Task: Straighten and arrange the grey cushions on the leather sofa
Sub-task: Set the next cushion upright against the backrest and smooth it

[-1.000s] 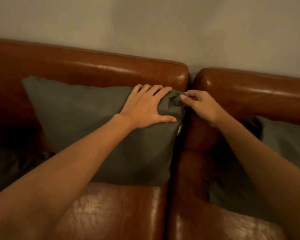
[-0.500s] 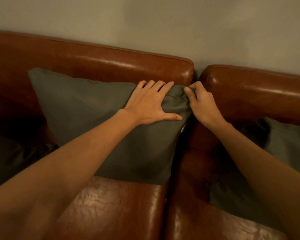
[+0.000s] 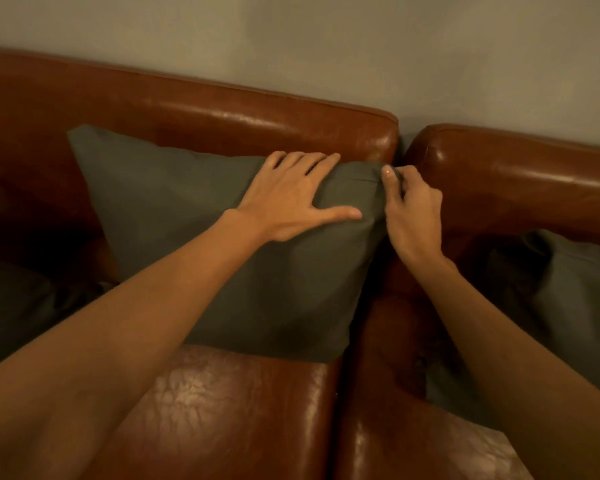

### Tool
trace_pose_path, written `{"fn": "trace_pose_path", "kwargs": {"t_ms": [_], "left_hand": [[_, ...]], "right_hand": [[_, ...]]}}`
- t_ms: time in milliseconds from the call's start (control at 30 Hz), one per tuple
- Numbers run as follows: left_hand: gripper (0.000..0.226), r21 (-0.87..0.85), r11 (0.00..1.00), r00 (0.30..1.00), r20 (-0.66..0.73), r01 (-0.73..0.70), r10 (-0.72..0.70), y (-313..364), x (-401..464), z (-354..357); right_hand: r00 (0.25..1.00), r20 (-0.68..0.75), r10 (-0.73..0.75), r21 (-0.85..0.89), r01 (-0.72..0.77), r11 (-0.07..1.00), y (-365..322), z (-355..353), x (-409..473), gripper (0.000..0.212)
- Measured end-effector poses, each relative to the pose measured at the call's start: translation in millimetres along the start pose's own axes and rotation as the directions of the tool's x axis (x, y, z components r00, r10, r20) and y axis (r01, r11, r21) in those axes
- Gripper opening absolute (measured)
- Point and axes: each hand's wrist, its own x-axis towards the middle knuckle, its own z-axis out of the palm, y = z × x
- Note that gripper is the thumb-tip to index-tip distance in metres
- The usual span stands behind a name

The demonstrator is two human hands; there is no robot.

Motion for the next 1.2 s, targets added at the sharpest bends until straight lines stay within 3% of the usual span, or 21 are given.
{"fn": "trace_pose_path", "kwargs": {"t_ms": [100, 200, 267, 333, 400, 467, 500, 533, 600, 700, 767, 800, 867, 967, 1067, 1133, 1200], "left_hand": [[0.079, 0.078, 0.986, 0.986, -0.094, 0.145, -0.138, -49.4, -28.8, -7.3], [0.065, 0.067, 0.944, 0.935, -0.174, 0.323, -0.308, -116.9, -69.7, -14.5], [0.053, 0.012, 0.888, 0.864, -0.239, 0.460, -0.444, -161.6, -95.7, -16.3], [0.047, -0.160, 0.802, 0.761, -0.256, 0.575, -0.597, -192.7, -113.1, -15.5], [0.054, -0.492, 0.662, 0.692, -0.154, 0.565, -0.705, -205.9, -116.5, -10.0], [0.068, -0.777, 0.357, 0.591, 0.024, 0.518, -0.806, -210.3, -111.4, -3.1], [0.072, -0.836, 0.235, 0.551, 0.094, 0.496, -0.829, -212.6, -107.9, -0.2], [0.072, -0.859, 0.179, 0.533, 0.123, 0.479, -0.837, -214.2, -104.1, 2.4], [0.068, -0.868, 0.174, 0.540, 0.124, 0.466, -0.832, -216.1, -96.7, 5.9], [0.056, -0.897, 0.128, 0.527, 0.128, 0.423, -0.840, -211.9, -92.2, 5.4], [0.059, -0.939, -0.049, 0.504, 0.227, 0.341, -0.834, -205.1, -99.3, 1.5], [0.071, -0.946, -0.155, 0.489, 0.282, 0.283, -0.825, -204.2, -108.6, 2.1], [0.074, -0.917, -0.300, 0.493, 0.395, 0.263, -0.775, -201.4, -130.8, 10.4], [0.058, -0.849, -0.336, 0.553, 0.522, 0.407, -0.649, -172.5, -170.1, 35.9], [0.063, -0.779, -0.369, 0.532, 0.620, 0.507, -0.577, -149.4, -191.1, 57.6], [0.067, -0.767, -0.311, 0.520, 0.619, 0.561, -0.588, -157.5, -192.2, 56.5], [0.073, -0.737, -0.193, 0.523, 0.614, 0.648, -0.591, -169.6, -190.9, 56.6]], "right_hand": [[0.997, -0.071, -0.016, -0.047, 0.013, 0.999, -1.7, -0.7, -0.7, 0.045], [0.986, -0.162, 0.046, -0.037, -0.053, 0.998, -3.9, 2.4, -2.3, 0.053], [0.972, -0.213, 0.097, 0.030, -0.093, 0.995, -6.6, 6.7, -6.5, 0.051], [0.957, -0.255, 0.142, 0.114, -0.116, 0.987, -11.0, 12.7, -13.3, 0.045], [0.937, -0.305, 0.169, 0.158, -0.125, 0.980, -12.9, 20.5, -16.6, 0.042], [0.921, -0.349, 0.174, 0.134, -0.135, 0.982, -15.3, 28.5, -14.2, 0.043], [0.914, -0.358, 0.193, 0.118, -0.161, 0.980, -16.2, 31.7, -11.0, 0.044], [0.906, -0.361, 0.222, 0.097, -0.200, 0.975, -17.6, 35.1, -7.7, 0.046], [0.885, -0.362, 0.293, 0.078, -0.284, 0.956, -19.0, 41.3, -1.7, 0.050], [0.820, -0.362, 0.444, 0.283, -0.358, 0.890, -23.5, 45.5, -5.8, 0.049], [0.794, -0.230, 0.563, 0.507, -0.396, 0.766, -19.5, 44.1, -21.7, 0.047], [0.794, -0.128, 0.595, 0.587, -0.423, 0.691, -11.7, 45.3, -32.7, 0.059], [0.797, 0.054, 0.602, 0.644, -0.488, 0.589, 1.7, 54.2, -66.8, 0.067], [0.771, 0.220, 0.598, 0.624, -0.583, 0.521, 10.5, 78.7, -123.1, 0.057], [0.743, 0.228, 0.630, 0.597, -0.618, 0.512, 7.0, 90.4, -144.7, 0.060], [0.719, 0.217, 0.661, 0.572, -0.642, 0.511, 1.9, 88.7, -141.8, 0.067], [0.701, 0.218, 0.679, 0.548, -0.664, 0.509, 0.2, 84.9, -139.4, 0.072]]}}
